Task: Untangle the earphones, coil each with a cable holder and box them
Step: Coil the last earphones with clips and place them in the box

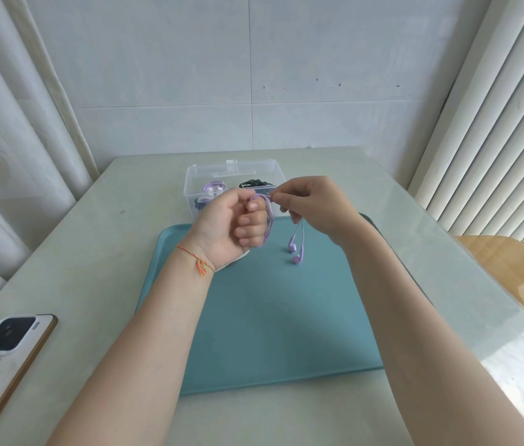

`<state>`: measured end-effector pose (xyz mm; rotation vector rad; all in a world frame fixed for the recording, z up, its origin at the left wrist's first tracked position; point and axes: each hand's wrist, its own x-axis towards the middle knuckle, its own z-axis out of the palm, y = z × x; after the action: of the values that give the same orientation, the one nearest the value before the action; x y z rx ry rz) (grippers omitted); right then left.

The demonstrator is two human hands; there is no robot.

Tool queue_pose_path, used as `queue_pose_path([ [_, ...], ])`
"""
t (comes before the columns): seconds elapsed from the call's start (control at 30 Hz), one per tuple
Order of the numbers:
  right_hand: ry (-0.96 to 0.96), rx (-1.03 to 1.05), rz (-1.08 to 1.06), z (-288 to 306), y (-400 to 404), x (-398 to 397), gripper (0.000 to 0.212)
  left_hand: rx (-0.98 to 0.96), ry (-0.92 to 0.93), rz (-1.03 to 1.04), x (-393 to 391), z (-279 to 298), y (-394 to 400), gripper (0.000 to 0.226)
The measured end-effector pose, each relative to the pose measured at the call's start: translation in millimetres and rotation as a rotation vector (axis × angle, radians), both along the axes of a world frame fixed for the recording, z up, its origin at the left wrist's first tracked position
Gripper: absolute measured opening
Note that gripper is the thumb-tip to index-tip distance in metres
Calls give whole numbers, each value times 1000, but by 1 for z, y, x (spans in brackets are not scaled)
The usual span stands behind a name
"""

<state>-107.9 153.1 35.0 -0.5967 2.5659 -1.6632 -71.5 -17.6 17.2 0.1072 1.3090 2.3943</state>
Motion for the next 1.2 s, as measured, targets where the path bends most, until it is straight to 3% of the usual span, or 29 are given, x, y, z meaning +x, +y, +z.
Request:
queue_pose_path([
  [0.13, -78, 67, 28, -7, -4, 0, 12, 212, 37, 127, -1, 2, -2, 19],
  [0.33, -187, 157, 174, -15, -20, 8, 15, 347, 131, 383, -5, 3, -1, 28],
  [0.47, -256, 152, 227, -15, -25, 14, 15, 121, 237, 461, -4, 1, 1, 28],
  [0.6, -237, 219, 222, -9, -25, 16, 19, -264, 350, 543, -6, -6, 4, 27],
  [0.7, -137, 282, 194, -3, -23, 17, 19, -561, 377, 503, -8, -14, 5, 26],
  [0.77, -55, 311, 163, 1, -21, 17, 17, -654, 373, 427, -7, -15, 8, 26],
  [1.0, 39, 274, 47, 4, -15, 12, 16, -706, 230, 279, 1, -6, 14, 35],
  [1.2, 116, 266, 102, 0, -16, 10, 25, -506, 52, 129, 5, -2, 13, 47],
])
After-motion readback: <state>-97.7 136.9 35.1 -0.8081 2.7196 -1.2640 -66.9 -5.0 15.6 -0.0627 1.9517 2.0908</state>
